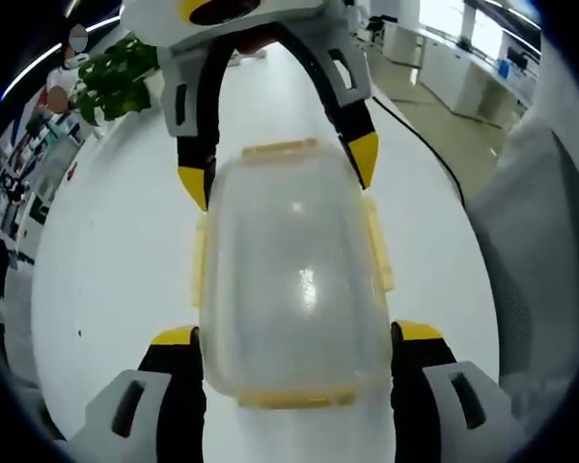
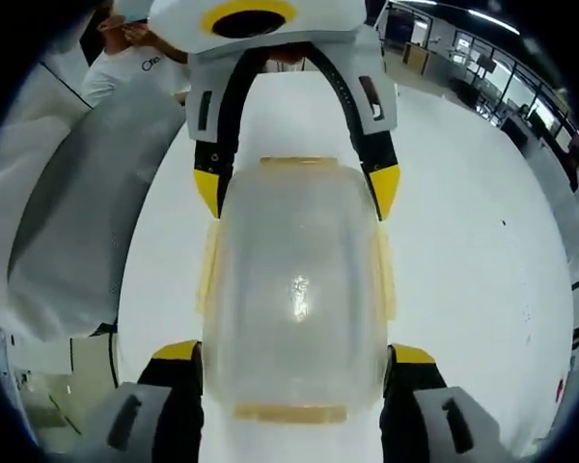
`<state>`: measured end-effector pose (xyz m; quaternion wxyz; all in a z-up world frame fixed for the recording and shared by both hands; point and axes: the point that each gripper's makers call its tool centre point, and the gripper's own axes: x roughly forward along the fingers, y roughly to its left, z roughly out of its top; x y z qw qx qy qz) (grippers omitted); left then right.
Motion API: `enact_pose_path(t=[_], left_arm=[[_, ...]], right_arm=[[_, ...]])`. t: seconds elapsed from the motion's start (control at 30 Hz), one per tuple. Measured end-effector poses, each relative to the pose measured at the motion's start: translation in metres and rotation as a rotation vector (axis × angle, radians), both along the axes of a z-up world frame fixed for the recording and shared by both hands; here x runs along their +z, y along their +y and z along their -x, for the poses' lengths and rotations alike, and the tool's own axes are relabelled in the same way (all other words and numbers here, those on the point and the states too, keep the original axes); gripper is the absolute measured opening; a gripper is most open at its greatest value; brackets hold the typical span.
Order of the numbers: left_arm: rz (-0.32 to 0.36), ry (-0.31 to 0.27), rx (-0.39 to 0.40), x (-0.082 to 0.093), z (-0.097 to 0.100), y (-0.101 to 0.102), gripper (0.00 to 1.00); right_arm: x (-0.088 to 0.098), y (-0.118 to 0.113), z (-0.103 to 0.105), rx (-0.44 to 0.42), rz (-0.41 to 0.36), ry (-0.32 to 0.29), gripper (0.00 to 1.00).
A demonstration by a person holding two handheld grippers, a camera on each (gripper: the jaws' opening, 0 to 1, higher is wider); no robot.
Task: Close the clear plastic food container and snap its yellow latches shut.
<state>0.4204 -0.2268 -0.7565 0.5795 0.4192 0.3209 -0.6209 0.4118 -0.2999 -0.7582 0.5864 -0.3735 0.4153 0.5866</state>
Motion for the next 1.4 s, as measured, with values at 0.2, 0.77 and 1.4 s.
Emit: enact_pose_path(t=[0.2,0.77,1.4], left_arm=[[-0.029,-0.007,0.015,-0.001,-0.003,0.030,0.78],[-0.049,-0.011,0.055,-0.002,0.000,0.086,0.77],[-0.077,-0.015,0.075,-0.002,-0.005,0.156,0.78]], right_arm=[[0.000,0.029,-0.004,0.010,-0.012,0.002,0.75],[-0.001,0.084,-0.003,0.053,-0.007,0.000,0.75],[0.000,0.155,-0.009,0.075,-0.001,-0.001,0.75]])
